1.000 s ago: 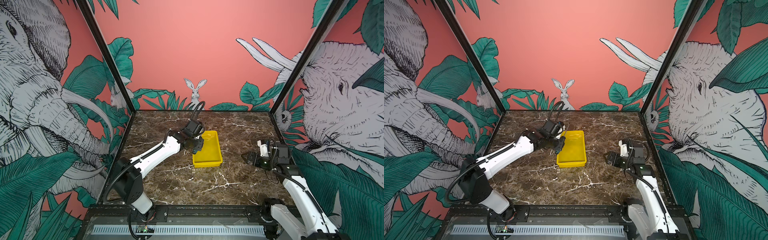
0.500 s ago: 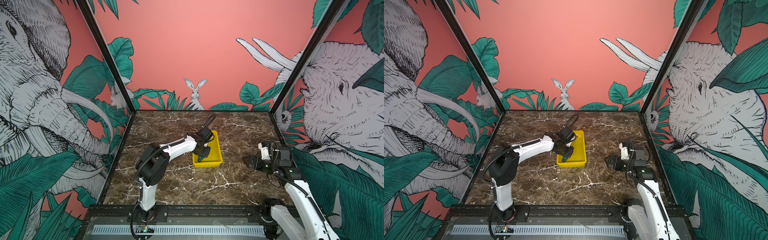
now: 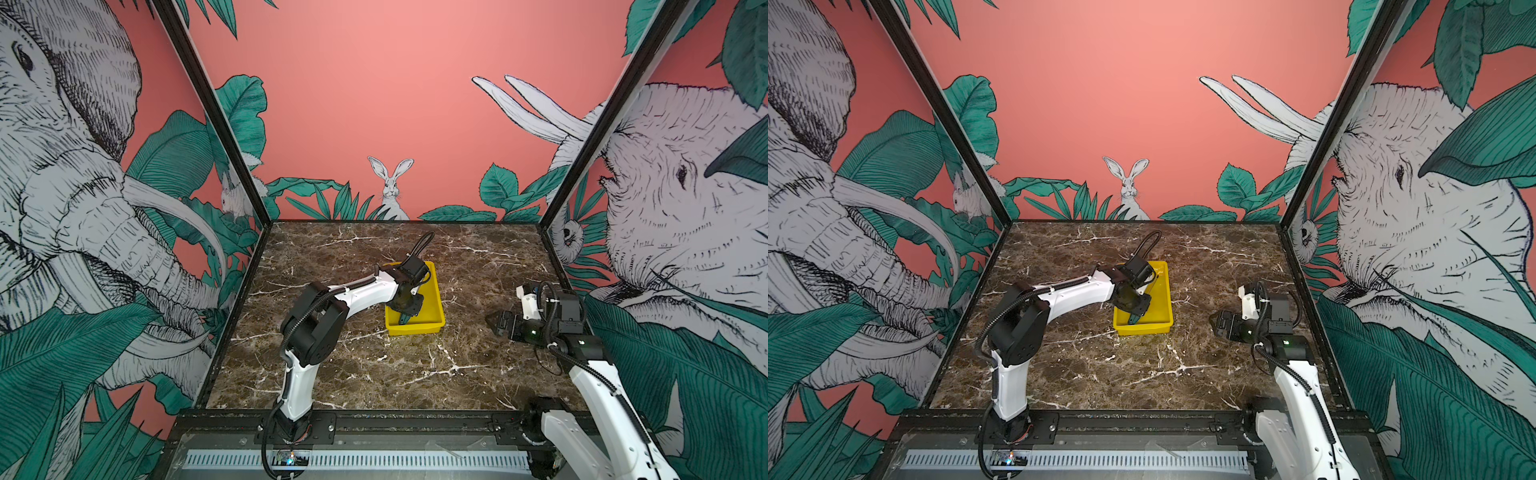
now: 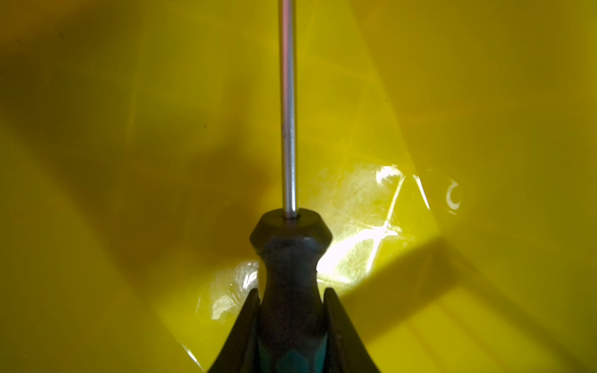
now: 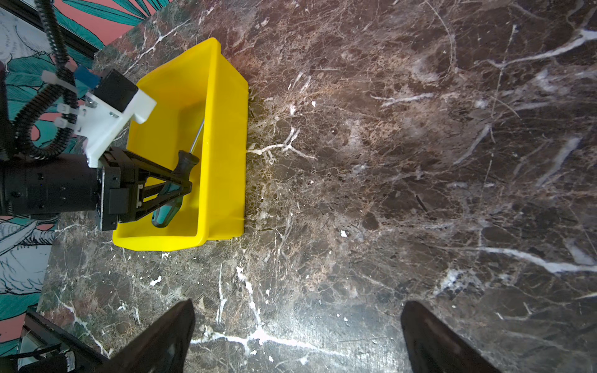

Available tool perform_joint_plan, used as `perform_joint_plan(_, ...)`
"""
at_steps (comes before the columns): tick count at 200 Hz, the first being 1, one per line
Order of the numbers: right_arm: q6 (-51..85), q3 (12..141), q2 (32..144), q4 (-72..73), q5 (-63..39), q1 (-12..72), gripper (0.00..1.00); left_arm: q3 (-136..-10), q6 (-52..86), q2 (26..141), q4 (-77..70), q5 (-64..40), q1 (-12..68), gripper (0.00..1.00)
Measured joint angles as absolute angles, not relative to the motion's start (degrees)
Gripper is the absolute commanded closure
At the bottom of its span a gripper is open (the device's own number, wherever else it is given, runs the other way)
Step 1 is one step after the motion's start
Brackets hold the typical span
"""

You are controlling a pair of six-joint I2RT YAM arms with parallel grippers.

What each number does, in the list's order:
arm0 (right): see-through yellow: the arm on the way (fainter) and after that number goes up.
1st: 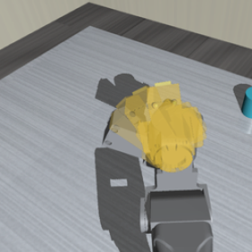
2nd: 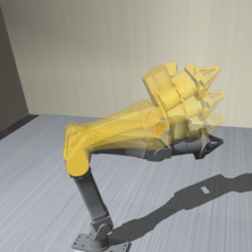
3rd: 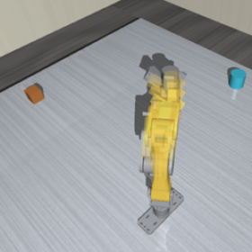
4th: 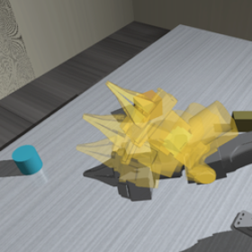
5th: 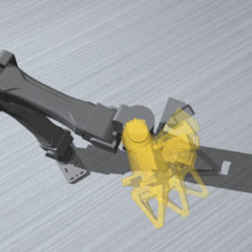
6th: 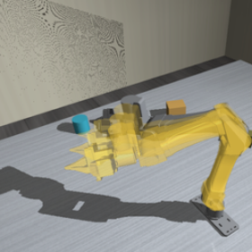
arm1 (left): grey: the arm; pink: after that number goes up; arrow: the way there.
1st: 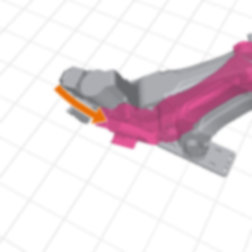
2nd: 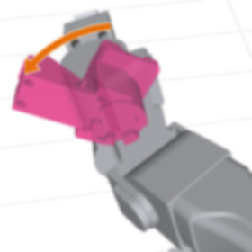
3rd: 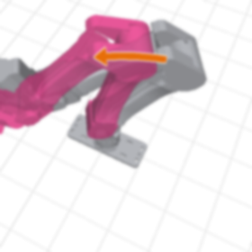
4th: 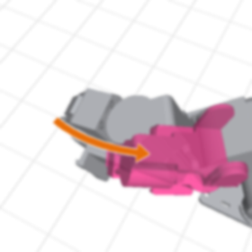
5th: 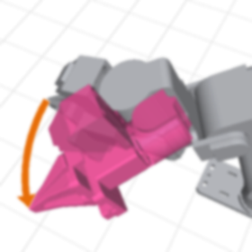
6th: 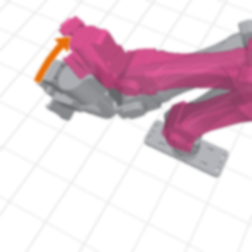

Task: Put the screwdriver in the bin
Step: Place the screwdriver in the bin.

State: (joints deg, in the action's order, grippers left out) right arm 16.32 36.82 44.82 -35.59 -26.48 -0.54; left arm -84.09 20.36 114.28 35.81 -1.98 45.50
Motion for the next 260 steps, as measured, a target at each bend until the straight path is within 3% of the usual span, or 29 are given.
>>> perform_joint_plan(55, 16.34, 36.82, 43.9, -36.8, -25.71, -0.56, 0.01, -84.44, 20.27, 115.48, 35.42, -2.55, 45.5, 0.74)
perform_joint_plan(151, 16.49, 36.82, 43.29, -37.19, -25.26, -0.56, 0.01, -85.27, 18.65, 115.52, 35.66, -2.26, 45.5, 0.51)
perform_joint_plan(228, 16.49, 36.82, 43.29, -37.21, -25.26, -0.56, 0.01, -87.96, 16.58, 110.76, 36.12, -2.13, 45.5, 0.18)
perform_joint_plan(236, 16.49, 36.82, 43.29, -37.21, -25.23, -0.56, 0.01, -87.96, 16.47, 109.32, 36.05, -2.15, 45.5, 0.02)
perform_joint_plan(260, 16.47, 36.93, 43.72, -37.23, -25.23, -0.54, 0.01, -87.96, 15.66, 104.55, 35.42, -2.09, 45.5, 0.01)
